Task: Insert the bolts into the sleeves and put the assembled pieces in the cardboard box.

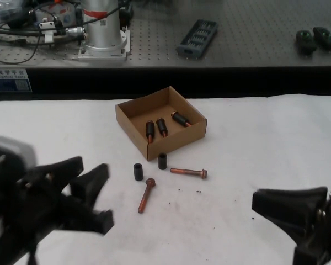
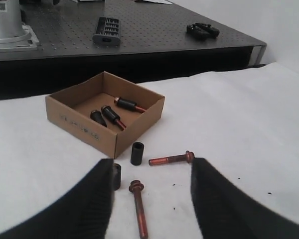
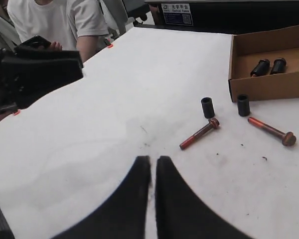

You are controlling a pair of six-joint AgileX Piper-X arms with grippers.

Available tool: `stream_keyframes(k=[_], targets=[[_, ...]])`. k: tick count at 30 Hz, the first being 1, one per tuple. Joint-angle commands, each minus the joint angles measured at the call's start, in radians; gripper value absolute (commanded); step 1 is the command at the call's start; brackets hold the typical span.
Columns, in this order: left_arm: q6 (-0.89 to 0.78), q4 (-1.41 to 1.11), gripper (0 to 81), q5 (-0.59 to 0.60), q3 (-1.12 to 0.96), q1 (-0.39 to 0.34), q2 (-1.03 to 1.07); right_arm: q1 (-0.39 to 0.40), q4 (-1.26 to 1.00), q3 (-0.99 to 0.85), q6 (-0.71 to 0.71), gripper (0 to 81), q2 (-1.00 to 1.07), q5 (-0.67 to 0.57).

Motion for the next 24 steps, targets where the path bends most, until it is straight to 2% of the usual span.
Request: stream_keyframes(k=[1,6,9,13,19,24], targets=[[0.012,-0.019,48.5,-0.014,-0.044,-0.002,0.062,0.003,-0.098,0.054,0.023,5.5,-0.036,0.002],[0.033,-0.141,47.0,-0.033,-0.131,-0.002,0.277,0.003,-0.234,0.146,0.020,5.5,-0.050,0.002],[0.033,-0.215,47.0,-0.081,-0.172,-0.002,0.404,0.003,-0.365,0.208,0.020,5.5,-0.050,0.005],[0.031,-0.291,47.0,-0.083,-0.212,-0.002,0.560,0.003,-0.539,0.254,0.020,5.5,-0.050,0.036],[0.031,-0.387,47.0,-0.104,-0.280,-0.002,0.743,0.003,-0.512,0.254,0.020,5.5,-0.050,0.052],[0.031,-0.400,47.0,-0.099,-0.329,0.000,0.782,0.003,-0.482,0.254,0.020,5.5,-0.048,0.079]])
